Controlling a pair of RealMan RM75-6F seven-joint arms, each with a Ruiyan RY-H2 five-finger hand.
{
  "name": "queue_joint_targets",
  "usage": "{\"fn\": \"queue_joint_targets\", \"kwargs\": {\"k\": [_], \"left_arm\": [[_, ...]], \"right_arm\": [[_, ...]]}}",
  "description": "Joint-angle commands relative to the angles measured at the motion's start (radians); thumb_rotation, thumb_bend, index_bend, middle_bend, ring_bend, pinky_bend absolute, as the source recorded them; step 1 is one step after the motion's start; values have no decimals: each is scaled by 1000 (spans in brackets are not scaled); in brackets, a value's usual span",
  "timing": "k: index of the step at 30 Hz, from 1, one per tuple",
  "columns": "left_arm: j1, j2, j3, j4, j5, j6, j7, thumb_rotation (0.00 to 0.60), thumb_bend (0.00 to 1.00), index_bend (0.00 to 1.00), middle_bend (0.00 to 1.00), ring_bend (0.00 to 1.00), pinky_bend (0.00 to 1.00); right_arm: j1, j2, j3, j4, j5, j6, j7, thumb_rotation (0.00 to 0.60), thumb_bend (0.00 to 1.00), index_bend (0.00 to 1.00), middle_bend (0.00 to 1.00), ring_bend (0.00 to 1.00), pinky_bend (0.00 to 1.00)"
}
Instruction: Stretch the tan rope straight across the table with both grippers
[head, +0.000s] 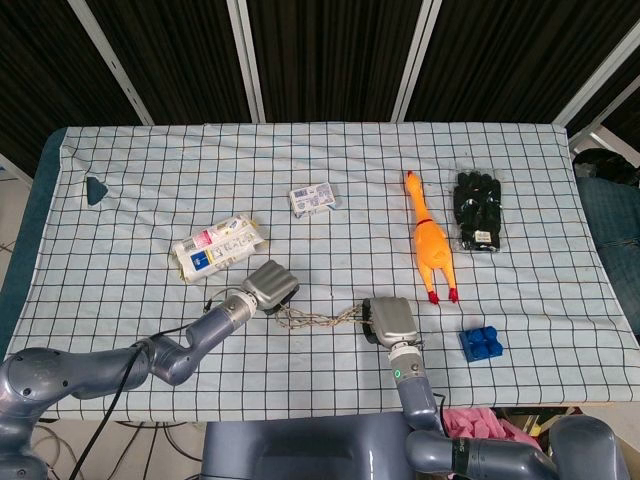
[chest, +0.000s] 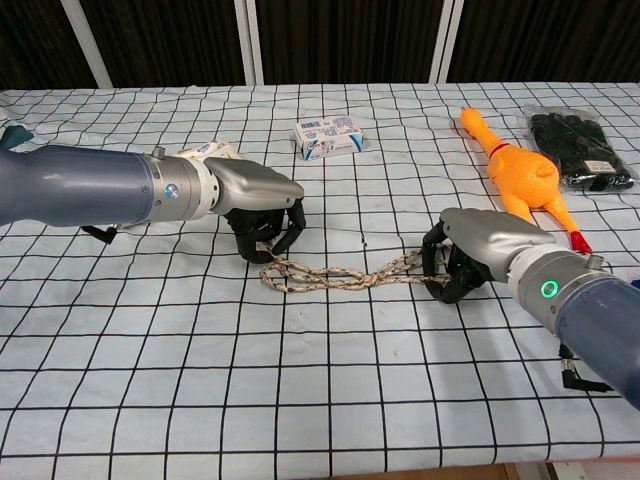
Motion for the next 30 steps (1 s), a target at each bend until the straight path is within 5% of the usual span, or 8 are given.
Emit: {"fn": "queue_joint_targets", "kwargs": {"k": [1, 30], "left_arm": [[0, -2, 1, 1, -1, -1, 1, 600, 450, 665, 858, 732, 711], [4, 40, -11, -47, -21, 20, 2, 600, 497, 672, 862, 733, 711]], "right_arm": [[0, 1, -1, -2, -1, 1, 0, 600, 412, 574, 988, 1000, 1000], [-4, 52, 3, -55, -10, 13, -1, 600, 412, 573, 988, 1000, 1000]]}}
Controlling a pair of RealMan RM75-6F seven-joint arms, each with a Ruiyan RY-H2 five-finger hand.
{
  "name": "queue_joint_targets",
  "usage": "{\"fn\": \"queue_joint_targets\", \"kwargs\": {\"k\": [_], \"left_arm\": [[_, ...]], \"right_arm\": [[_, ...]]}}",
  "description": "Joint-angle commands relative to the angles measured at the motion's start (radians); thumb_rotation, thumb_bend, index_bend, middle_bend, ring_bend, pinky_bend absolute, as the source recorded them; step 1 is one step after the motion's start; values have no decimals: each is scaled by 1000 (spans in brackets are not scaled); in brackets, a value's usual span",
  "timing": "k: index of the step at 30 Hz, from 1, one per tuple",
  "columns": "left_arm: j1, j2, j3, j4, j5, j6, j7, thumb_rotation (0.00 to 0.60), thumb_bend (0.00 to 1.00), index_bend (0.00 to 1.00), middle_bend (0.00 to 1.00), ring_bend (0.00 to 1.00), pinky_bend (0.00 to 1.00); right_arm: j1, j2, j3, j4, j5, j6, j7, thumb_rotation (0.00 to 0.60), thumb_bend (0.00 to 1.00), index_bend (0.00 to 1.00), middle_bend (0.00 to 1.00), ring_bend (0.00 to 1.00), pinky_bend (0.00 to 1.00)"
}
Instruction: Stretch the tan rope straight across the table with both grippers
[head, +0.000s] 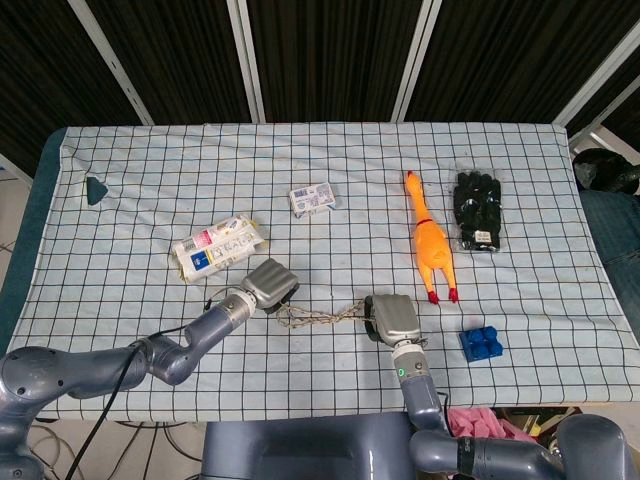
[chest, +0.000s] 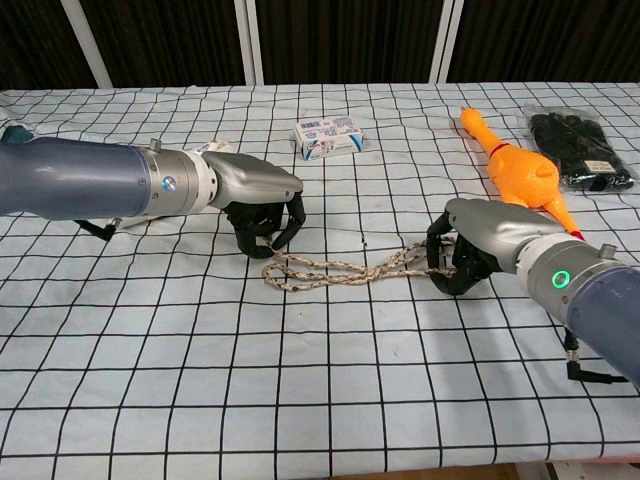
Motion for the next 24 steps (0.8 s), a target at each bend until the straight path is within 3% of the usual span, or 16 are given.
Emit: {"fn": "queue_joint_targets", "kwargs": {"k": [1, 9, 24], "left_arm": [[3, 20, -2, -19, -2, 11, 3, 600, 497, 672, 862, 733, 711], [14, 106, -4, -97, -18, 58, 26, 600, 497, 673, 862, 733, 711], [88, 383, -2, -303, -15, 174, 21, 600, 497, 672, 862, 732, 711]], "right_arm": [[-5, 19, 2, -20, -3, 8, 1, 600, 413, 573, 988, 1000, 1000], [-21, 103, 8, -90, -12, 31, -2, 600, 412, 576, 988, 1000, 1000], [-84, 327, 20, -168, -28, 70, 47, 600, 413, 581, 993, 1000, 1000]]}}
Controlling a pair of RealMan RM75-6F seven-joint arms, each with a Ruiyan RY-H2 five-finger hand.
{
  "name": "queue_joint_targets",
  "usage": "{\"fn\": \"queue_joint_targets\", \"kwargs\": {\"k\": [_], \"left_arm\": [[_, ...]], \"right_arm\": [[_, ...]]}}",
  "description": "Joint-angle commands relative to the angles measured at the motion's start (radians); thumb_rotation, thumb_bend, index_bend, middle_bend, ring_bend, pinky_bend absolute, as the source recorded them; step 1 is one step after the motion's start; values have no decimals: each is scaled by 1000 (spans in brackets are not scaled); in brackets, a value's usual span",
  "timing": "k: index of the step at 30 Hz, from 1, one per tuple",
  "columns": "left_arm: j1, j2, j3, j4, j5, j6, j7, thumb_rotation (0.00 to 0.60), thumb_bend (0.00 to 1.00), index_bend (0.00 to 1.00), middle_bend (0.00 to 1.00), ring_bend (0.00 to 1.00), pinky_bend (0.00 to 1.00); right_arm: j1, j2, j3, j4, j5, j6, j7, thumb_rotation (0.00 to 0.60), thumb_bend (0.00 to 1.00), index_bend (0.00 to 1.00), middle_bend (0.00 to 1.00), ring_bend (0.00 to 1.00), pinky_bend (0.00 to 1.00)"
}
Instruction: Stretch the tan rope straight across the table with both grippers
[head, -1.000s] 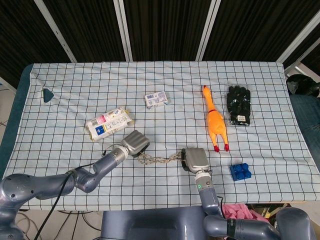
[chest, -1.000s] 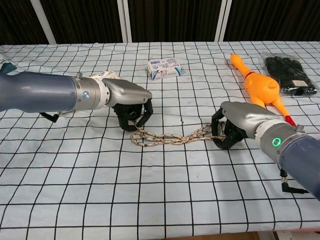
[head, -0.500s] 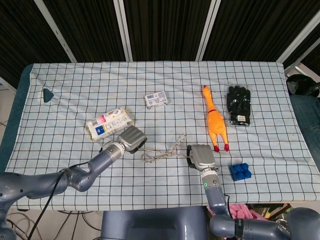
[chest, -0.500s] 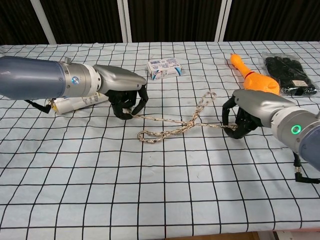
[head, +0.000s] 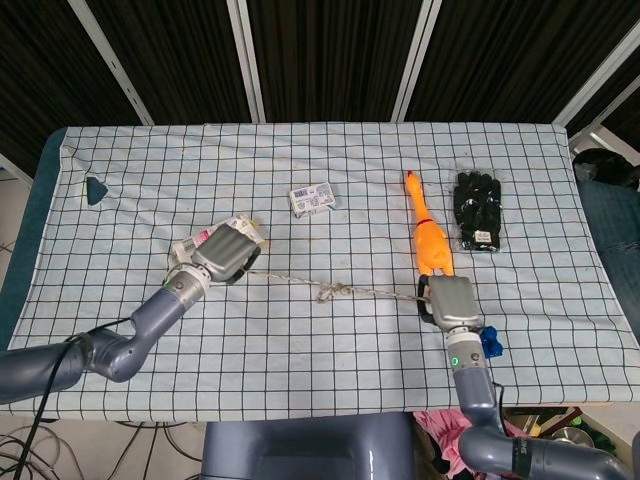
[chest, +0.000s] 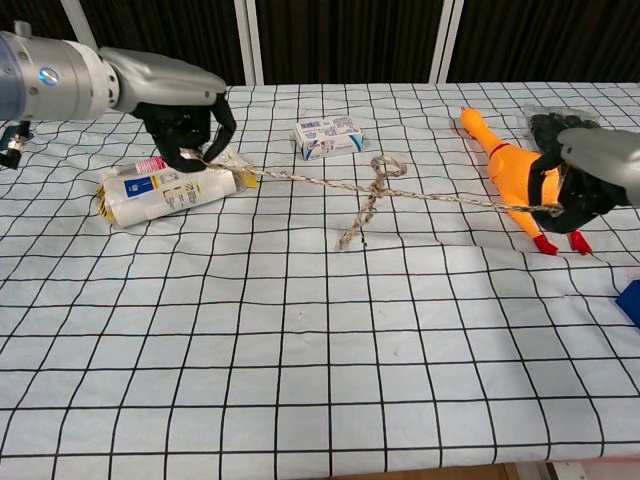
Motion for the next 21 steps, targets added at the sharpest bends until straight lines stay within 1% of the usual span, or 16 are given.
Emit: {"fn": "queue_joint_targets", "kwargs": {"k": [1, 5, 10, 16, 21], "left_arm": [[28, 68, -3, -48, 11, 28, -22, 600, 497, 673, 862, 732, 711], [56, 131, -8, -75, 27, 46, -56, 600, 497, 675, 863, 732, 711], [88, 187, 0, -78, 42, 52, -87, 600, 497, 675, 863, 732, 711], [128, 220, 6, -63, 64, 52, -140, 600, 497, 675, 863, 732, 711], [161, 233, 7, -53, 105, 57, -194, 600, 497, 675, 862, 732, 711]], "right_arm": [[-14, 49, 15, -9, 5, 3, 21, 600, 413, 581, 993, 1000, 1000], [-26, 100, 31, -8, 17, -3, 53, 600, 412, 581, 993, 1000, 1000], [-38, 146, 33, 22, 35, -21, 74, 600, 412, 581, 993, 1000, 1000], [-42, 176, 33, 67, 54, -51, 96, 600, 412, 581, 992, 1000, 1000], [-44, 191, 33, 116, 73, -75, 113, 600, 412, 581, 993, 1000, 1000]]}}
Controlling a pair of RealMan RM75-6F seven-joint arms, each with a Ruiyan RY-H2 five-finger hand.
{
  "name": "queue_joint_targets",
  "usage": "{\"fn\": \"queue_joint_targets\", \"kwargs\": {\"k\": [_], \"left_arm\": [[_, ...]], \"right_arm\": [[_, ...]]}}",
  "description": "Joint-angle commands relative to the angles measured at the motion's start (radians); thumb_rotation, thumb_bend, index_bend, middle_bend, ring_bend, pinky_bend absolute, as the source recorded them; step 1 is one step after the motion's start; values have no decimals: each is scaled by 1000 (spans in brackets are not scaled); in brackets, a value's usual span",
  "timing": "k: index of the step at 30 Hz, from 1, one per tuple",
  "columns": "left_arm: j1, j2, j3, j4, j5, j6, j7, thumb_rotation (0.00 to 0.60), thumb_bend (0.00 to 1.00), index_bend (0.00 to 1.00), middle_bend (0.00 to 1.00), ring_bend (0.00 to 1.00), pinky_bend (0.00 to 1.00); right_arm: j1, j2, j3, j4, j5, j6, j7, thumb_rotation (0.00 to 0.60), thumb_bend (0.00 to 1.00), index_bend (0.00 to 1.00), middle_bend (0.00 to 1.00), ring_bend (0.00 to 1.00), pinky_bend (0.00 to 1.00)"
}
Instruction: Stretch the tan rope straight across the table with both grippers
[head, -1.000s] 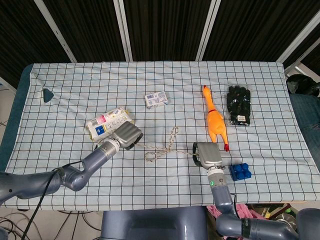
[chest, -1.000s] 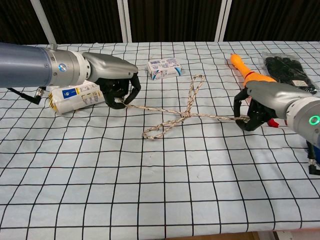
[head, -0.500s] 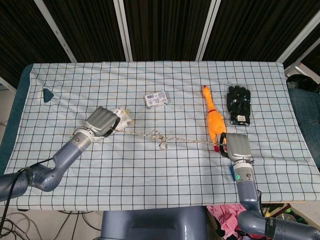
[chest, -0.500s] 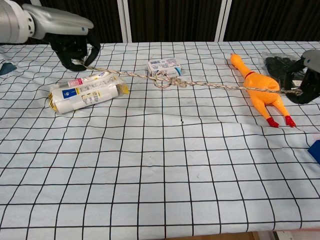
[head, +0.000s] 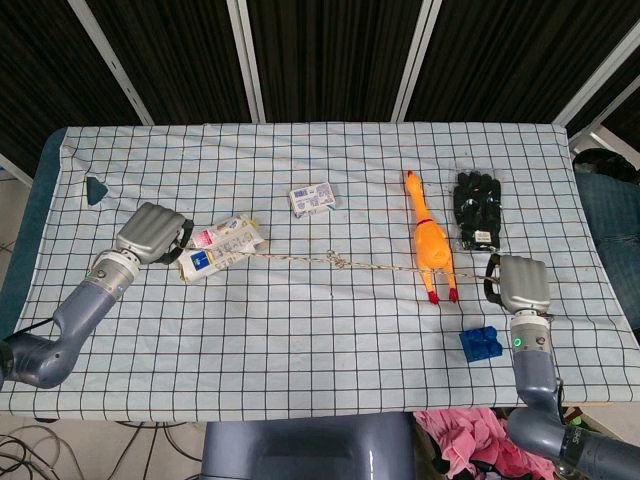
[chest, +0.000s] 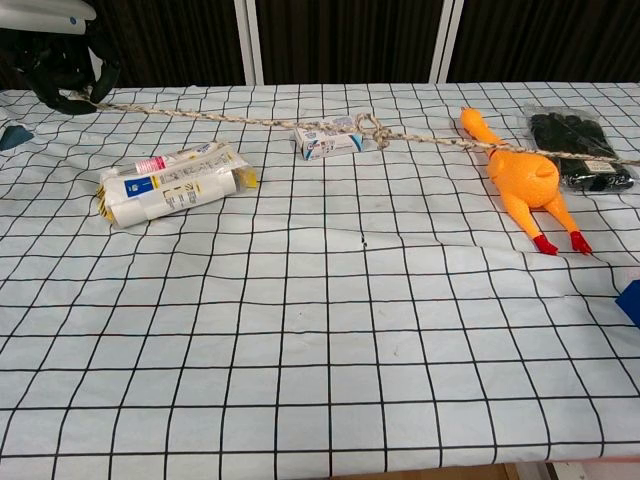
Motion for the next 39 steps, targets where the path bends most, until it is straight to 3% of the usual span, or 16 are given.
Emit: {"fn": "queue_joint_targets", "kwargs": {"k": [1, 20, 31, 34, 39], "left_arm": [[28, 14, 0, 4, 35, 8, -45, 600, 497, 675, 863, 732, 711], [130, 23, 44, 66, 180, 10, -161, 600, 497, 675, 862, 732, 711], [168, -18, 71, 118, 231, -17, -208, 600, 495, 676, 860, 732, 711], [175, -41, 74, 137, 240, -37, -242, 600, 485, 650, 856, 730, 711], [171, -65, 83, 167, 260, -77, -258, 600, 384, 519, 846, 720, 711]], "right_arm": [[-3, 9, 1, 39, 20, -20, 16, 600, 412, 581, 993, 1000, 1000], [-3, -13, -6, 226, 81, -109, 71, 600, 412, 581, 992, 1000, 1000], [-10, -22, -19, 265, 80, -136, 91, 600, 412, 581, 992, 1000, 1000], [-9, -28, -27, 276, 80, -151, 91, 600, 397, 581, 992, 1000, 1000], [-4, -31, -39, 279, 93, -182, 77, 600, 265, 492, 990, 1000, 1000]]}}
